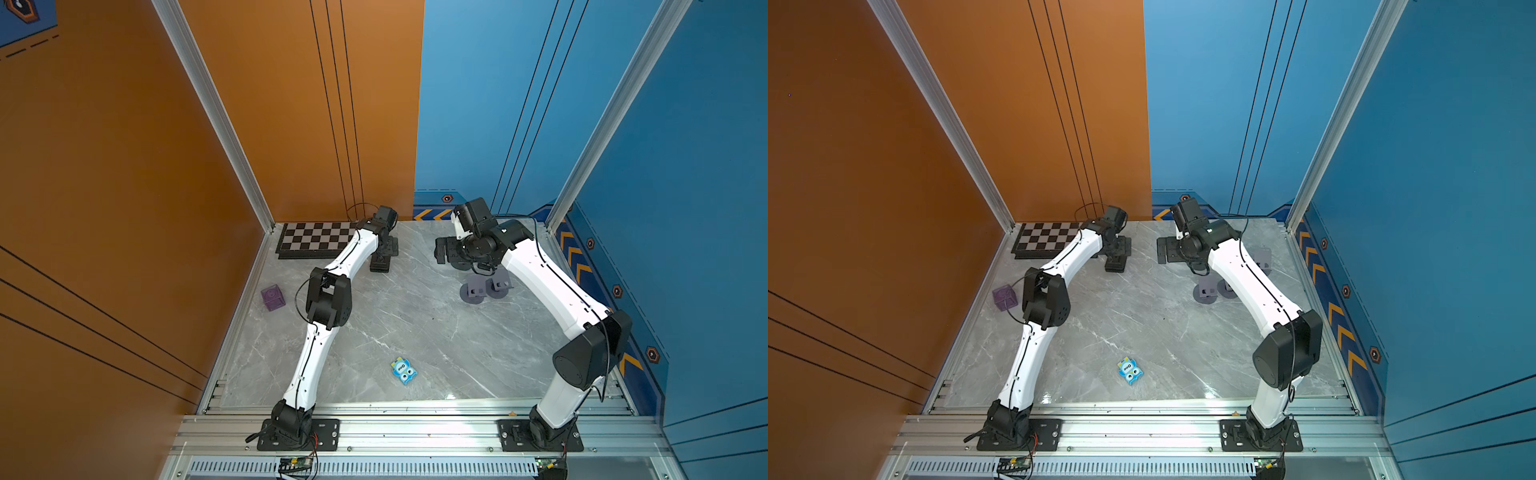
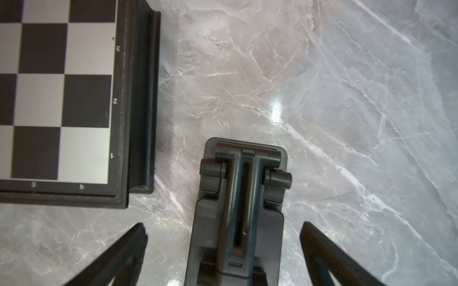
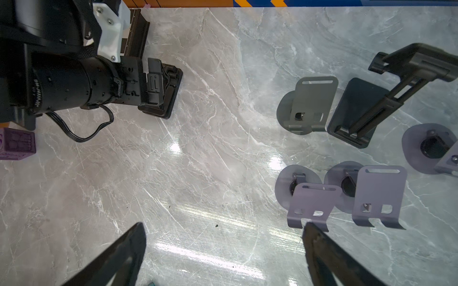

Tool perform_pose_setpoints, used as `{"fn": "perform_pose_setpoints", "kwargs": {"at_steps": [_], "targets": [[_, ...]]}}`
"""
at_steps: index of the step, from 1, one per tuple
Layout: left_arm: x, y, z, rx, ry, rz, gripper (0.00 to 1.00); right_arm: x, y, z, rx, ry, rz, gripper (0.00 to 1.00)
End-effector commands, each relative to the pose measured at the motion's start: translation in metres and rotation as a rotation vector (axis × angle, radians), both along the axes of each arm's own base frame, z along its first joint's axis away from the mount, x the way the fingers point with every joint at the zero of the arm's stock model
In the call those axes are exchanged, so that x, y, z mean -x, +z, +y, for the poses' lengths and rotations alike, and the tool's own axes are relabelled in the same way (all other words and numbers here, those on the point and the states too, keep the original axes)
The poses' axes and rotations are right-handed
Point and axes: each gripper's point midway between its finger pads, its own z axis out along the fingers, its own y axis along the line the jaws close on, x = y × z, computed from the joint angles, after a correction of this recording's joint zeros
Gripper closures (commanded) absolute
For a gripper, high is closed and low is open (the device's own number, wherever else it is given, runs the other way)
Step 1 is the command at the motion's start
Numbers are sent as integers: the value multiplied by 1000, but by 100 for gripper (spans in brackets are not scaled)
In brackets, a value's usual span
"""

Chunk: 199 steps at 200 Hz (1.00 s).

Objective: Open the phone stand
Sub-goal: Move the phone stand to the center of the board.

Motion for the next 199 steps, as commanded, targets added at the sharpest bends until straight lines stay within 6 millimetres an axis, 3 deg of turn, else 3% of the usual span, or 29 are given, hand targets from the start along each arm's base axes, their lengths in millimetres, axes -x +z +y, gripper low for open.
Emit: {"fn": "perform_pose_setpoints", "kwargs": {"at_steps": [1, 99, 106, 133, 172, 199], "targets": [[1, -7, -4, 13, 18, 21, 2, 9, 3, -1, -11, 4, 21, 0], [16, -53, -11, 19, -2, 121, 1, 11, 5, -12, -19, -11, 21, 0], [17, -55, -12, 20, -8, 126, 1, 14, -4, -14, -10, -12, 44, 0], [24, -61, -15, -5, -33, 154, 1, 15, -5, -17, -16, -20, 50, 0], [42, -66, -19, -22, -54, 208, 12, 15, -2, -23, -20, -30, 44, 0], [57, -68, -17, -27, -56, 243, 37, 14, 1, -23, -32, -30, 37, 0]]}}
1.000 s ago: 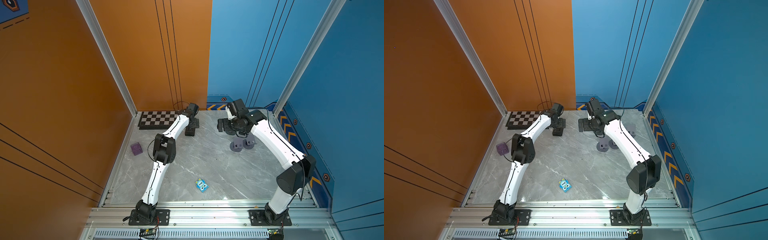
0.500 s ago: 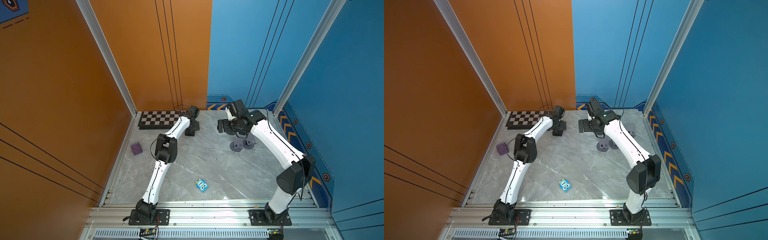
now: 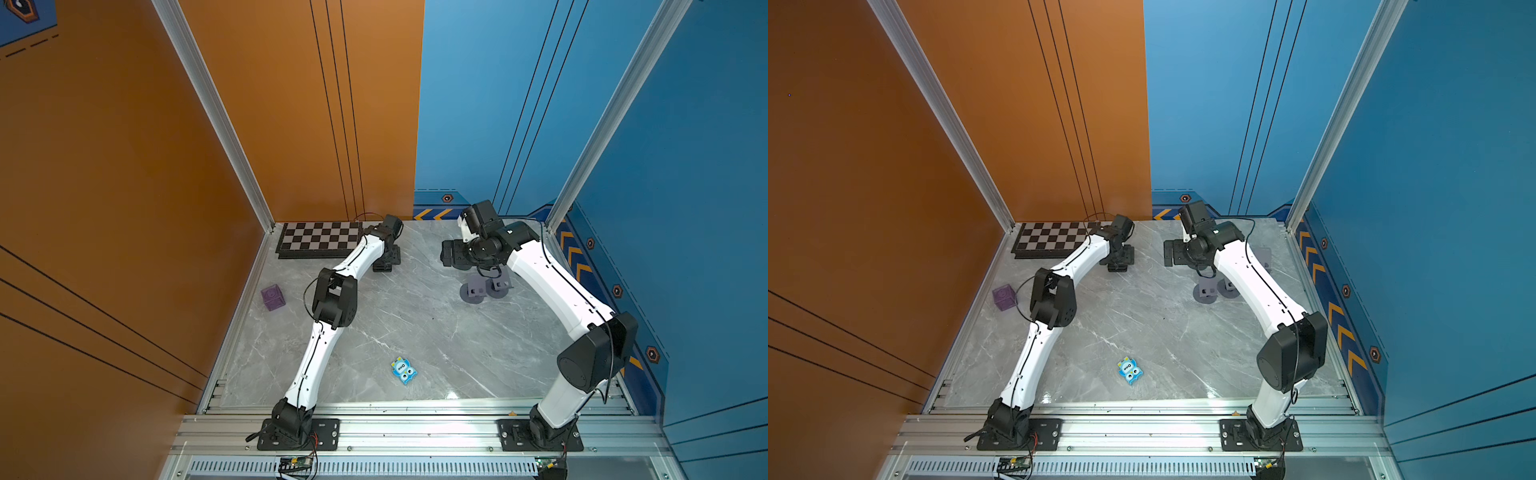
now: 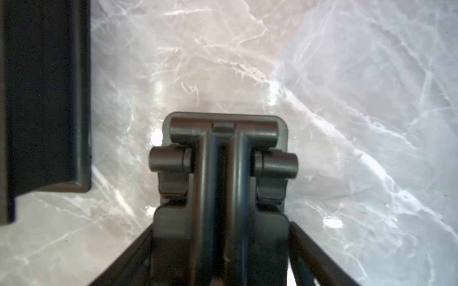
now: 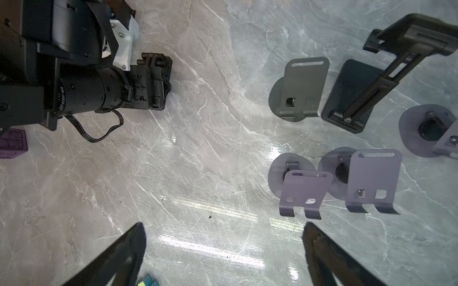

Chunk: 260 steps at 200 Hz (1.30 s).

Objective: Open the phone stand
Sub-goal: Move the phone stand to the center of the board.

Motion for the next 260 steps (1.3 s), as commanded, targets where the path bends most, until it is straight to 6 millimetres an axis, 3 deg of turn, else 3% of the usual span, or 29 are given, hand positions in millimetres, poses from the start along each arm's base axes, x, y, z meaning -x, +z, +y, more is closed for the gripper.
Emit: {"fn": "perform_pose_setpoints", "kwargs": {"at_steps": [1, 11, 54, 108, 130, 147, 183, 224, 257, 260], "targets": [[41, -27, 5, -42, -30, 162, 37, 9, 10, -4, -23, -2, -1, 0], [48, -25, 8, -45, -29, 174, 44, 9, 11, -2, -30, 0, -1, 0], [90, -13, 15, -63, -36, 235, 47, 9, 10, 5, -49, 14, 3, 0], [168, -4, 8, -113, -98, 304, 45, 12, 5, 21, -50, 45, 12, 0], [187, -8, 12, -100, -65, 311, 41, 14, 3, 29, -52, 61, 14, 0], [193, -12, 14, -94, -60, 325, 35, 16, 1, 34, -54, 73, 19, 0], [189, -13, 10, -80, -77, 328, 9, 17, 0, 38, -50, 87, 21, 0], [181, 3, 11, -70, -64, 285, 8, 17, 0, 37, -47, 88, 17, 0], [176, 22, 13, -65, -65, 238, 13, 14, 0, 35, -49, 84, 17, 0], [176, 23, 13, -65, -66, 235, 17, 14, 0, 35, -50, 85, 16, 0]]}}
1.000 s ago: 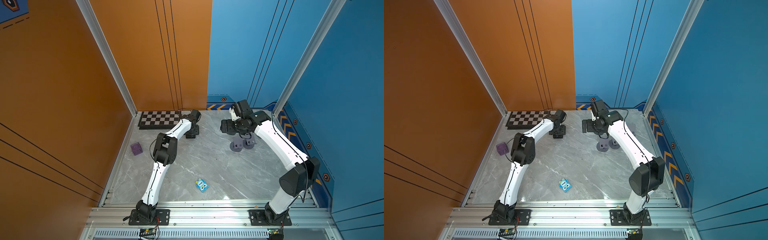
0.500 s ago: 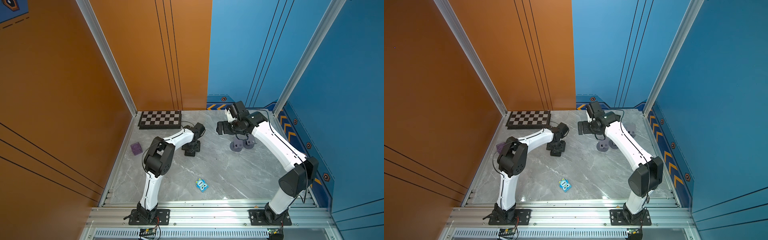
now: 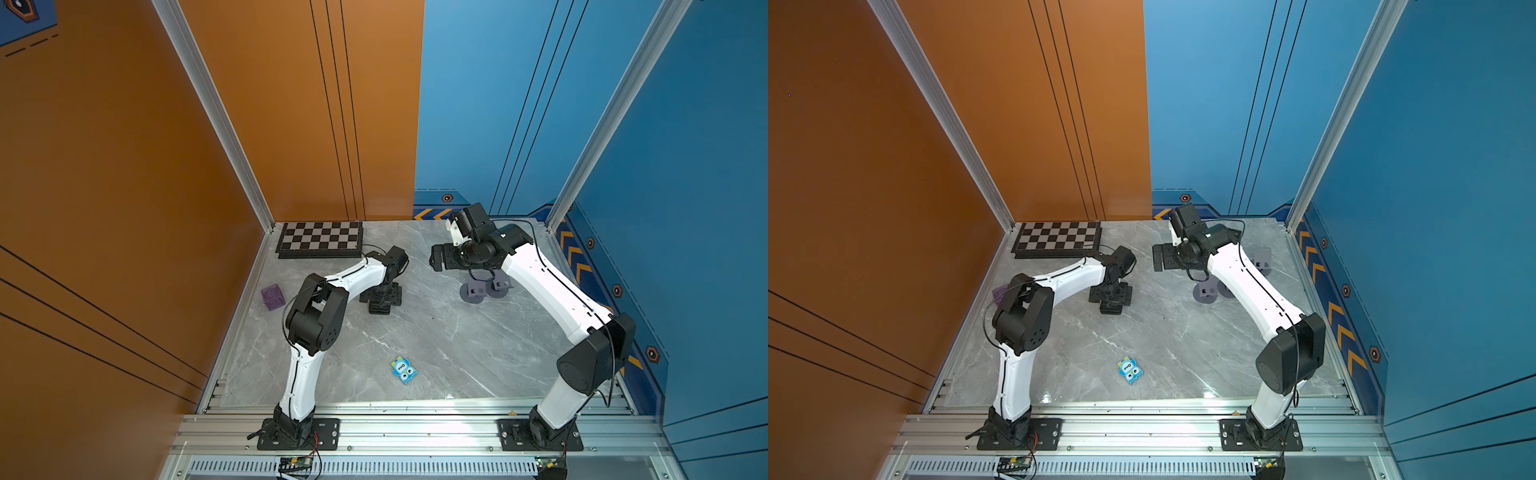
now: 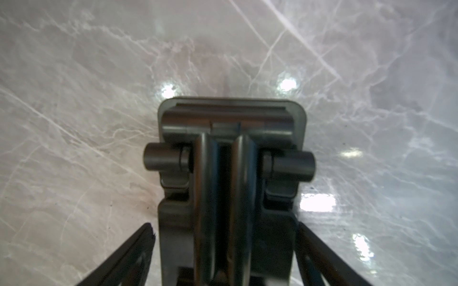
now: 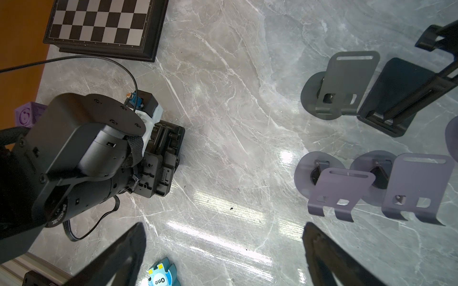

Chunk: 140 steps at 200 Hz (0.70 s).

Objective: Open the phone stand
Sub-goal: Move the phone stand to the center of the board, then pick up the phone stand at the center of the board.

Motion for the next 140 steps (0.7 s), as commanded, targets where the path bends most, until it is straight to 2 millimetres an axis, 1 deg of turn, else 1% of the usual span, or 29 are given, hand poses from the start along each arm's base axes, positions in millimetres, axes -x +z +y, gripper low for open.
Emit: {"fn": "perform_pose_setpoints", "kwargs": {"at_steps": [1, 18, 56, 68, 87, 100, 106, 140], "targets": [[4, 21, 6, 3, -2, -12, 17, -3, -2, 0, -10, -6, 5, 0], [3, 28, 7, 1, -1, -31, 21, -4, -3, 2, -14, -5, 8, 0], [2, 36, 8, 0, -8, -49, 18, -4, -3, 3, -22, -3, 9, 0], [3, 38, 7, 6, -10, -52, 19, -4, -2, 3, -23, -5, 8, 0], [3, 38, 6, 9, -11, -51, 26, -3, -4, 3, -18, -3, 12, 0], [3, 36, 4, 15, -12, -46, 37, -3, -5, 3, -17, -5, 13, 0], [3, 35, 4, 18, -14, -40, 40, -3, -5, 3, -15, -5, 13, 0], [4, 26, 2, 17, -17, -19, 42, -4, -7, 3, -14, -5, 17, 0]]}}
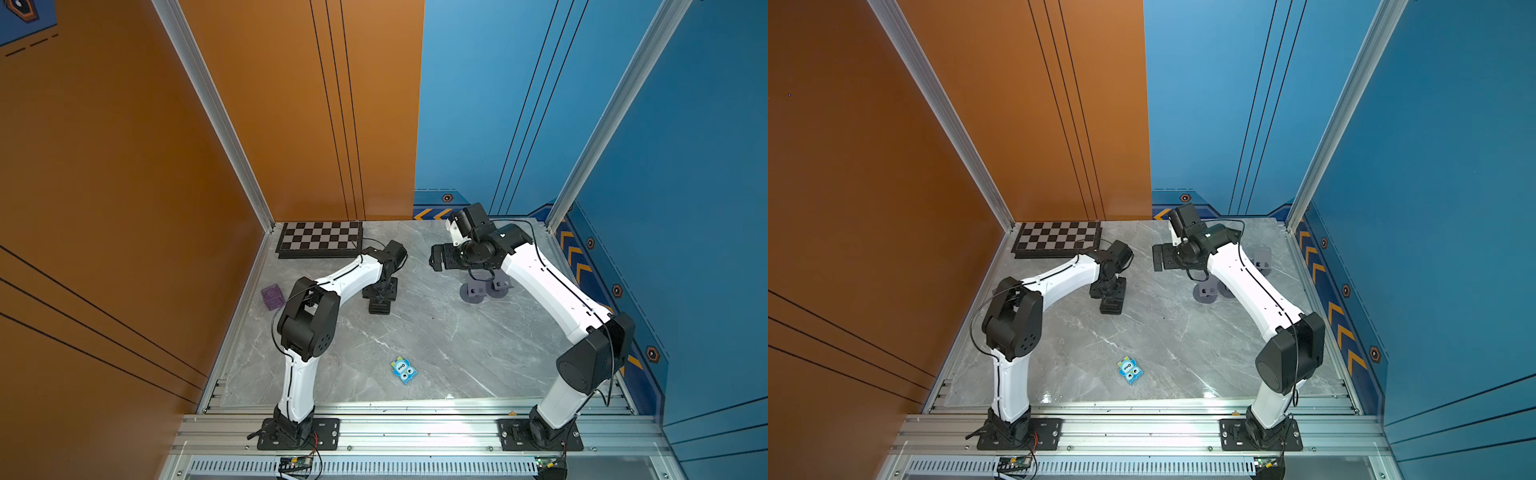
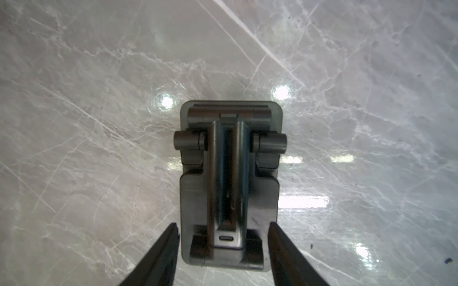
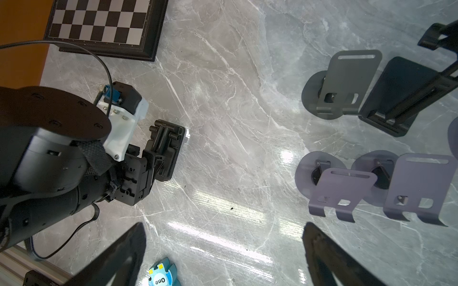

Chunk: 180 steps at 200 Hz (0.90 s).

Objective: Open the phone stand
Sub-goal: Pick up the phone stand at the center of the board.

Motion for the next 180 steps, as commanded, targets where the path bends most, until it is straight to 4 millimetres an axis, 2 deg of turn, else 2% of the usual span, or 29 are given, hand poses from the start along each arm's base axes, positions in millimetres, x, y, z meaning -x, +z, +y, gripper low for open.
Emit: {"fn": "perform_pose_setpoints", "kwargs": {"at_steps": [1, 65, 180], "targets": [[5, -4, 2, -6, -2, 31, 42, -3, -6, 3, -11, -6, 14, 0], [9, -20, 4, -21, -1, 70, 42, -4, -9, 4, -9, -6, 18, 0], [7, -32, 0, -11, 7, 89, 44, -5, -13, 2, -10, -7, 32, 0]]}}
